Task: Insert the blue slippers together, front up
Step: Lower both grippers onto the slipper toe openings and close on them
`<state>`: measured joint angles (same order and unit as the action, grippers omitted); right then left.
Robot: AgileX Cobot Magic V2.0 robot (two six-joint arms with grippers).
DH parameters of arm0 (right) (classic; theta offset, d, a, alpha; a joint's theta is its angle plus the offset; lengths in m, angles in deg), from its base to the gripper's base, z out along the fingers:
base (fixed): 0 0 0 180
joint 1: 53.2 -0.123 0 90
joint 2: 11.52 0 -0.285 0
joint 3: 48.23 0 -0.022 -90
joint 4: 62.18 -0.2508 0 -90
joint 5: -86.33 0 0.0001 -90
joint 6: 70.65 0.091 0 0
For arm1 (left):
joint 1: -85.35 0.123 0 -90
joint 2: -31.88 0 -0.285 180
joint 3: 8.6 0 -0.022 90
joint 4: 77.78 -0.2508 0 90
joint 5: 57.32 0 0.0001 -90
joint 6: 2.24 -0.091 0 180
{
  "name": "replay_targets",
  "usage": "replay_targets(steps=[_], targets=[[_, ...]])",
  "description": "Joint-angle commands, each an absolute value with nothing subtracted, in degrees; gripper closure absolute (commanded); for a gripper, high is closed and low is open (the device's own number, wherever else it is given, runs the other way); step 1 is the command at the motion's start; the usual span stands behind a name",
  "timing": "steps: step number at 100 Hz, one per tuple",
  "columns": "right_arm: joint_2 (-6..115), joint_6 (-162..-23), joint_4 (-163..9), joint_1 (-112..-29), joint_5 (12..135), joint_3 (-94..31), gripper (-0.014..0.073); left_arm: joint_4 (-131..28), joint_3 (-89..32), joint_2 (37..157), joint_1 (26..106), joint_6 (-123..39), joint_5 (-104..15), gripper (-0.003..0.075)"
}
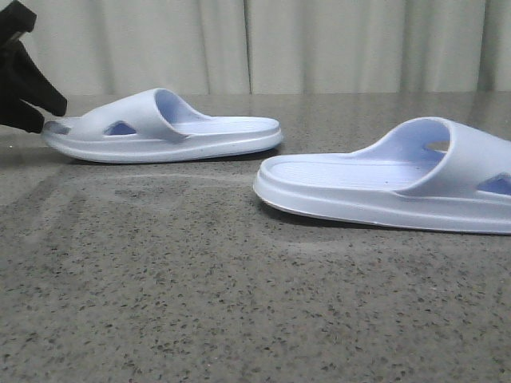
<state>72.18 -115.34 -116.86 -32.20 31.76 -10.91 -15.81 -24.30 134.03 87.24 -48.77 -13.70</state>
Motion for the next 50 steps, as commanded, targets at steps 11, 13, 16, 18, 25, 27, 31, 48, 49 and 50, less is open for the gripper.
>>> replay_targets(steps=[11, 13, 16, 18, 25, 27, 31, 48, 49, 50], targets=[[71.32, -116.62, -118.45, -31.88, 32.35, -12.27, 0.0701, -12.6, -20.32, 135.57, 87.48, -48.95, -13.74, 0.0483], [71.32, -116.62, -118.45, -31.88, 32.38, -12.27, 0.0701, -12.6, -20.12, 135.69, 87.48, -48.95, -13.85, 0.0483], [71.32, -116.62, -118.45, -31.88, 32.38, -12.27, 0.0701, -12.6, -19.95, 136.13, 87.48, -48.95, -13.85, 0.0483], [71.32, -116.62, -118.45, -31.88, 32.38, -12.27, 0.0701, -12.6, -19.94, 136.33, 87.48, -48.95, -13.85, 0.0483], [71.32, -116.62, -118.45, -31.88, 32.48, -12.27, 0.0701, -12.19, -19.86, 136.95, 87.48, -48.95, -13.74, 0.0483], [71.32, -116.62, -118.45, -31.88, 32.6, -12.27, 0.0701, -12.2, -19.86, 137.2, 87.48, -49.06, -13.58, 0.0483], [71.32, -116.62, -118.45, -31.88, 32.7, -12.27, 0.0701, -11.56, -19.86, 137.54, 87.48, -49.54, -13.03, 0.0483], [71.32, -116.62, -118.45, -31.88, 33.02, -12.27, 0.0701, -6.56, -19.86, 138.83, 87.48, -54.01, -9.7, 0.0484], [71.32, -116.62, -118.45, -31.88, 33.02, -12.27, 0.0701, -6.46, -19.86, 138.97, 87.48, -54.15, -9.71, 0.0485], [71.32, -116.62, -118.45, -31.88, 33.02, -12.27, 0.0701, -6.46, -19.86, 138.97, 87.48, -54.43, -9.58, 0.0486]])
